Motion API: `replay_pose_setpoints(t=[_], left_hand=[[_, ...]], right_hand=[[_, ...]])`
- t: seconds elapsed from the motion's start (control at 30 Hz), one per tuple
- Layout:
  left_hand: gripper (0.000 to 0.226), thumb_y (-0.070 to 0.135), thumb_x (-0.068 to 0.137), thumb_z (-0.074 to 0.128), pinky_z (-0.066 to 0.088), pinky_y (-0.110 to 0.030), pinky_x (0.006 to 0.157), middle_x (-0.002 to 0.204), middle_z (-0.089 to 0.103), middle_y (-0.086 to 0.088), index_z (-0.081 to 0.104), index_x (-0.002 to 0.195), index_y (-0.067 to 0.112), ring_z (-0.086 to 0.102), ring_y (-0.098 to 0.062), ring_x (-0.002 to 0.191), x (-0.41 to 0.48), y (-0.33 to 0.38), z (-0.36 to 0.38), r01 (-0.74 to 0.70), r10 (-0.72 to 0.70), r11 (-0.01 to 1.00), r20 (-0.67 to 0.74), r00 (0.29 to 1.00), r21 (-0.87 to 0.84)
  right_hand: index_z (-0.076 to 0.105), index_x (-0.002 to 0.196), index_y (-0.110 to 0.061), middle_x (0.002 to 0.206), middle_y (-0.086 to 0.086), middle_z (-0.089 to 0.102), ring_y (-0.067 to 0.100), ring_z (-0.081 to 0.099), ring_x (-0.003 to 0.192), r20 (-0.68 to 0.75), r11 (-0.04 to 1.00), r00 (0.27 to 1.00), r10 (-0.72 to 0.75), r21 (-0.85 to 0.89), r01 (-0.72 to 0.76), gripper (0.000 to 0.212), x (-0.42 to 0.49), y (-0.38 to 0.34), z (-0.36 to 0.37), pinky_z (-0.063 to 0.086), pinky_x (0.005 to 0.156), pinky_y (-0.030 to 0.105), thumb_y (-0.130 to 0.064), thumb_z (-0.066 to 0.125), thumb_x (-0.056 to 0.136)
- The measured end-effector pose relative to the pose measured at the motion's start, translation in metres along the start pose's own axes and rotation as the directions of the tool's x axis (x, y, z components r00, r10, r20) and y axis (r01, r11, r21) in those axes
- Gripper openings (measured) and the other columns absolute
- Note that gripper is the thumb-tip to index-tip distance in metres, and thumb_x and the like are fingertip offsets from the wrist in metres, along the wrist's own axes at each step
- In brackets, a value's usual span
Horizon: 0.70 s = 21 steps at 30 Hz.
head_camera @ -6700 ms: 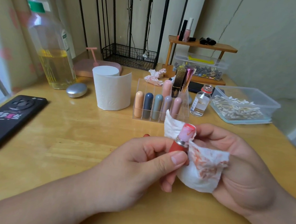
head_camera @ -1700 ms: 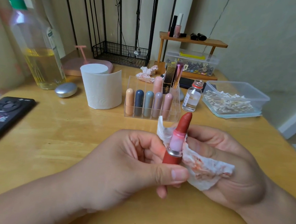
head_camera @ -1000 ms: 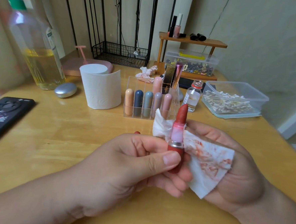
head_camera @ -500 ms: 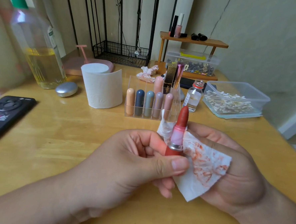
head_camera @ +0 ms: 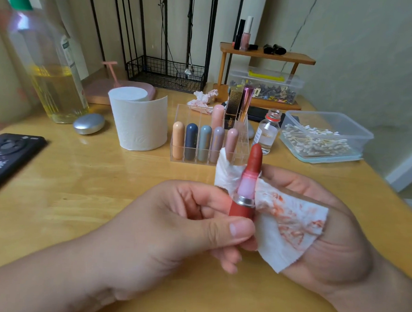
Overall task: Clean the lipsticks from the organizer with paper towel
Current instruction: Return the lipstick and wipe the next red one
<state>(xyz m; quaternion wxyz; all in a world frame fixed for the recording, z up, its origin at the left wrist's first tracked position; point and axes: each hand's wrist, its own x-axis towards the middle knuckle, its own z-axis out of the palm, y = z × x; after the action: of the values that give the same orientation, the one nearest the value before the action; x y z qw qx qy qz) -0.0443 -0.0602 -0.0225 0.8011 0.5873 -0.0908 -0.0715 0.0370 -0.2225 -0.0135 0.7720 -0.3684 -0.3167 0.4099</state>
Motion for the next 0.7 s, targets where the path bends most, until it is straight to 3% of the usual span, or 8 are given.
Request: replay_pose_setpoints(t=[0.17,0.23,0.33,0.4,0.5,0.6,0.7], left_hand=[[0.017,0.014,0.064,0.085,0.053,-0.029,0.053,0.064,0.065,-0.012,0.070,0.071,0.010,0.058,-0.021,0.050,-0.001,-0.004,0.003,-0.055,0.070,0.993,-0.149,0.986,0.103],[0.016,0.015,0.071,0.082,0.053,-0.028,0.056,0.072,0.066,-0.014,0.070,0.079,0.008,0.060,-0.020,0.056,-0.001,-0.002,0.001,-0.036,0.040,0.998,-0.072,0.997,0.049],[0.019,0.017,0.090,0.067,0.053,-0.026,0.067,0.092,0.068,-0.017,0.071,0.101,0.002,0.064,-0.017,0.074,0.000,0.001,-0.003,0.052,-0.028,0.989,0.171,0.985,-0.138],[0.023,0.011,0.094,0.059,0.054,-0.027,0.068,0.096,0.068,-0.020,0.068,0.109,-0.003,0.065,-0.019,0.078,0.001,0.002,-0.005,0.083,-0.053,0.985,0.196,0.979,-0.150],[0.020,0.011,0.088,0.063,0.055,-0.027,0.064,0.085,0.071,-0.016,0.072,0.100,-0.001,0.065,-0.018,0.067,0.000,0.001,-0.003,0.035,-0.027,0.996,0.096,0.995,-0.083],[0.006,0.015,0.075,0.077,0.056,-0.033,0.060,0.071,0.070,-0.012,0.076,0.079,0.012,0.062,-0.018,0.056,-0.002,0.001,0.004,-0.053,0.055,0.997,-0.039,0.998,0.055],[0.017,0.015,0.063,0.085,0.051,-0.027,0.049,0.073,0.066,-0.024,0.070,0.069,0.010,0.056,-0.021,0.052,-0.002,-0.001,0.007,-0.063,0.076,0.994,-0.150,0.986,0.091]], right_hand=[[0.041,0.107,0.026,0.097,0.025,0.045,0.033,0.052,0.078,0.024,1.000,1.000,-0.001,0.001,0.001,0.041,0.002,0.001,0.002,0.045,0.070,0.052,-0.009,0.056,0.093],[0.046,0.106,0.022,0.093,0.024,0.048,0.032,0.055,0.075,0.030,1.000,1.000,0.002,0.027,-0.003,0.036,0.001,0.000,0.001,0.047,0.069,0.050,-0.009,0.058,0.092],[0.060,0.100,0.008,0.073,0.022,0.052,0.029,0.061,0.060,0.011,1.000,1.000,0.005,0.009,-0.005,0.024,-0.002,-0.003,0.000,0.053,0.061,0.041,-0.012,0.066,0.089],[0.060,0.099,0.006,0.069,0.021,0.049,0.029,0.060,0.058,0.028,1.000,1.000,0.010,0.030,-0.011,0.021,-0.002,-0.004,0.000,0.051,0.061,0.043,-0.011,0.065,0.090],[0.056,0.099,0.007,0.077,0.023,0.043,0.030,0.055,0.064,0.017,0.997,1.000,0.015,0.069,-0.017,0.018,0.000,-0.004,0.003,0.048,0.065,0.047,-0.008,0.060,0.091],[0.057,0.105,0.008,0.086,0.021,0.051,0.033,0.052,0.072,0.009,0.999,1.000,0.014,0.031,-0.014,0.022,0.000,-0.002,0.003,0.047,0.066,0.047,-0.009,0.060,0.091],[0.056,0.113,0.011,0.095,0.020,0.057,0.034,0.057,0.081,0.039,1.000,0.999,0.020,0.017,-0.021,0.029,0.001,0.000,0.002,0.046,0.072,0.053,-0.009,0.058,0.092]])
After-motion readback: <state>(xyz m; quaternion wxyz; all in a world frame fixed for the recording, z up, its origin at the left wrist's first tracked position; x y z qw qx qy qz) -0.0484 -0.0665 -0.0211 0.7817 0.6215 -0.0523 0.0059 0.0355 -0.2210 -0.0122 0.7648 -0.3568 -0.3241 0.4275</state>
